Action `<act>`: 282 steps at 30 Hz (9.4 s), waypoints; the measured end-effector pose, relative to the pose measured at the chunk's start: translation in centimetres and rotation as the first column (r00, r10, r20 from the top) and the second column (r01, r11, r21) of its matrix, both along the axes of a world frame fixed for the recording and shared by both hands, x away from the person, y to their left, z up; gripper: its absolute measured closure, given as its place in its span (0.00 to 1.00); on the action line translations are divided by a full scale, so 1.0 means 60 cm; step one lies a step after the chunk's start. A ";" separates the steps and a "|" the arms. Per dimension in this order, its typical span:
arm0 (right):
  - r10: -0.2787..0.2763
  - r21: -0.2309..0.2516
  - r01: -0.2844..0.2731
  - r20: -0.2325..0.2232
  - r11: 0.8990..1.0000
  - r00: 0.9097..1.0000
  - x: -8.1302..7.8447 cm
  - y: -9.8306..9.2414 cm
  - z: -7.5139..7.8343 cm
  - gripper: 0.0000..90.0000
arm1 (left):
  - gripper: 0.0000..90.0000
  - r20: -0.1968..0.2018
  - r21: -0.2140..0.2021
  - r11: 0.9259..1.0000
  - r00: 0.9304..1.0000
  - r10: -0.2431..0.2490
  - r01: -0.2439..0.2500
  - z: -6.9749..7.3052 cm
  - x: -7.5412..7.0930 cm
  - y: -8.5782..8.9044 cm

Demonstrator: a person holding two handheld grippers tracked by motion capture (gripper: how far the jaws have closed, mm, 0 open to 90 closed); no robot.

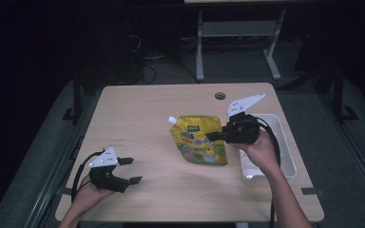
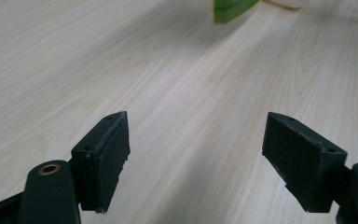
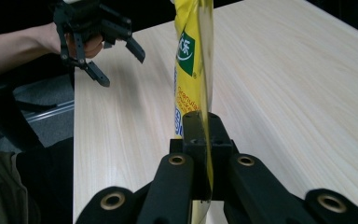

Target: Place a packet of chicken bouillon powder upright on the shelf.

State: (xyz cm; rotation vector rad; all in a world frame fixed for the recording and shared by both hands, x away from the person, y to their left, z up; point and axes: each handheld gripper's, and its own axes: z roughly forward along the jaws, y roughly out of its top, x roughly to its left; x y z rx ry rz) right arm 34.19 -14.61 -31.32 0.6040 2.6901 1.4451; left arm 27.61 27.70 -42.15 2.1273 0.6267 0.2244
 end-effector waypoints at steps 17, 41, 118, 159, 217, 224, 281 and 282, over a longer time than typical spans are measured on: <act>-0.083 0.013 0.083 0.035 0.996 0.996 0.010 -0.058 0.029 1.00 | 0.26 -0.024 0.003 1.000 1.000 0.004 -0.004 -0.016 0.004 0.003; -0.174 0.005 0.174 0.066 0.985 0.982 0.019 -0.136 0.048 1.00 | 0.25 -0.037 -0.071 0.997 0.999 0.036 -0.039 -0.014 0.009 0.023; -0.423 -0.022 0.424 0.062 0.905 0.904 0.009 -0.280 -0.026 1.00 | 0.24 -0.056 -0.085 0.995 0.997 0.047 -0.052 -0.019 0.015 0.026; -0.538 0.090 0.539 -0.041 0.837 0.842 -0.015 -0.343 -0.053 0.73 | 0.23 -0.066 -0.085 0.995 0.997 0.049 -0.055 -0.021 0.016 0.027; -0.342 0.045 0.341 0.027 0.939 0.939 -0.044 -0.127 0.036 0.39 | 0.21 -0.057 -0.084 0.994 0.996 0.065 -0.070 -0.014 0.011 0.039; -0.313 0.021 0.313 0.010 0.950 0.950 -0.045 -0.092 0.023 0.36 | 0.20 -0.055 -0.079 0.995 0.996 0.064 -0.068 -0.014 0.011 0.037; -0.107 -0.042 0.103 -0.091 0.994 0.990 -0.078 0.106 -0.110 0.29 | 0.20 -0.057 -0.052 0.997 0.997 0.046 -0.049 -0.020 0.006 0.025; -0.106 -0.044 0.102 -0.099 0.994 0.989 -0.080 0.109 -0.118 0.29 | 0.20 -0.059 -0.049 0.998 0.997 0.042 -0.045 -0.021 0.005 0.022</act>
